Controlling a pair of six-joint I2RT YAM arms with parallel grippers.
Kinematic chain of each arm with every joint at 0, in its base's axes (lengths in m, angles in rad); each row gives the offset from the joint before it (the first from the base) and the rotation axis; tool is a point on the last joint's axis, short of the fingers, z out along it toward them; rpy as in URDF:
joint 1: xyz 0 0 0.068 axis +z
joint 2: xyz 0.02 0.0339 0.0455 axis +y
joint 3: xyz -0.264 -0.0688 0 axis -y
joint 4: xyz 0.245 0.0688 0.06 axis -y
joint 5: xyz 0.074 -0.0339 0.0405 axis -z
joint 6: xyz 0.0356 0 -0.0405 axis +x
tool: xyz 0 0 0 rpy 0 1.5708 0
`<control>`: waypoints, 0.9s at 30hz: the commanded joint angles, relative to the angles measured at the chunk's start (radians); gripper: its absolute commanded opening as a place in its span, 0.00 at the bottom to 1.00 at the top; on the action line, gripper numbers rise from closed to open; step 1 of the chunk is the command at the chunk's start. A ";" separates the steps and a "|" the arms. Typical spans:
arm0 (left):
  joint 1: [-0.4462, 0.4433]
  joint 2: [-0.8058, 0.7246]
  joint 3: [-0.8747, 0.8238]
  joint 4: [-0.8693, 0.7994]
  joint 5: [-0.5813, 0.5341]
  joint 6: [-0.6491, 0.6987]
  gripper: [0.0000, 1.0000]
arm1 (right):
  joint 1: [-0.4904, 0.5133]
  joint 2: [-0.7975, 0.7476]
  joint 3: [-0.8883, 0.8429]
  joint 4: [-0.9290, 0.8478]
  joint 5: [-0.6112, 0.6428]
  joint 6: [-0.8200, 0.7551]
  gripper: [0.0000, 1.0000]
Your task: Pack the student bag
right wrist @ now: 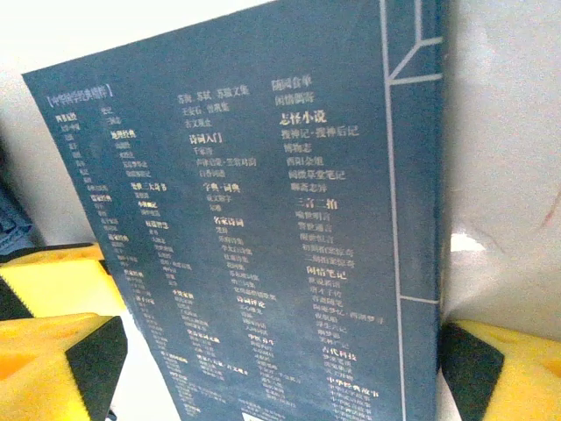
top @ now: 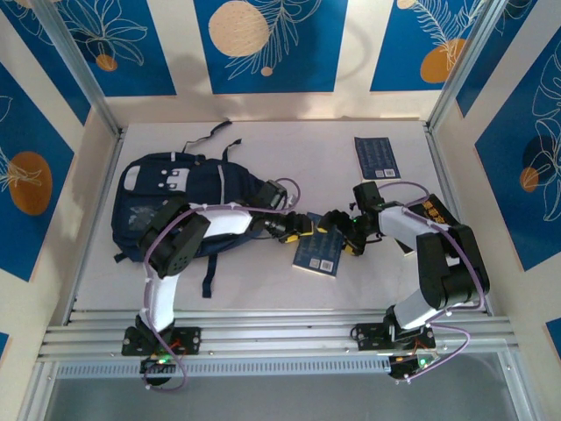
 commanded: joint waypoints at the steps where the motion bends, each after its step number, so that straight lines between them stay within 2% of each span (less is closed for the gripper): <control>1: -0.038 0.006 0.028 0.020 0.084 -0.008 0.43 | -0.012 0.001 -0.041 0.051 -0.082 0.036 0.93; 8: -0.043 -0.014 0.030 0.059 0.106 -0.029 0.24 | -0.030 -0.007 -0.059 0.071 -0.098 0.045 0.92; 12: -0.044 -0.013 0.029 0.057 0.103 -0.025 0.16 | -0.039 -0.010 -0.064 0.071 -0.099 0.044 0.91; 19: -0.040 -0.063 0.055 -0.041 0.072 0.039 0.09 | -0.053 -0.071 -0.061 0.001 -0.033 0.016 0.93; 24: -0.016 -0.132 0.044 -0.004 0.091 -0.027 0.06 | -0.083 -0.202 -0.074 -0.060 0.019 0.012 0.97; 27: 0.001 -0.179 0.027 0.040 0.109 -0.077 0.04 | -0.131 -0.267 -0.114 -0.035 -0.047 0.018 0.98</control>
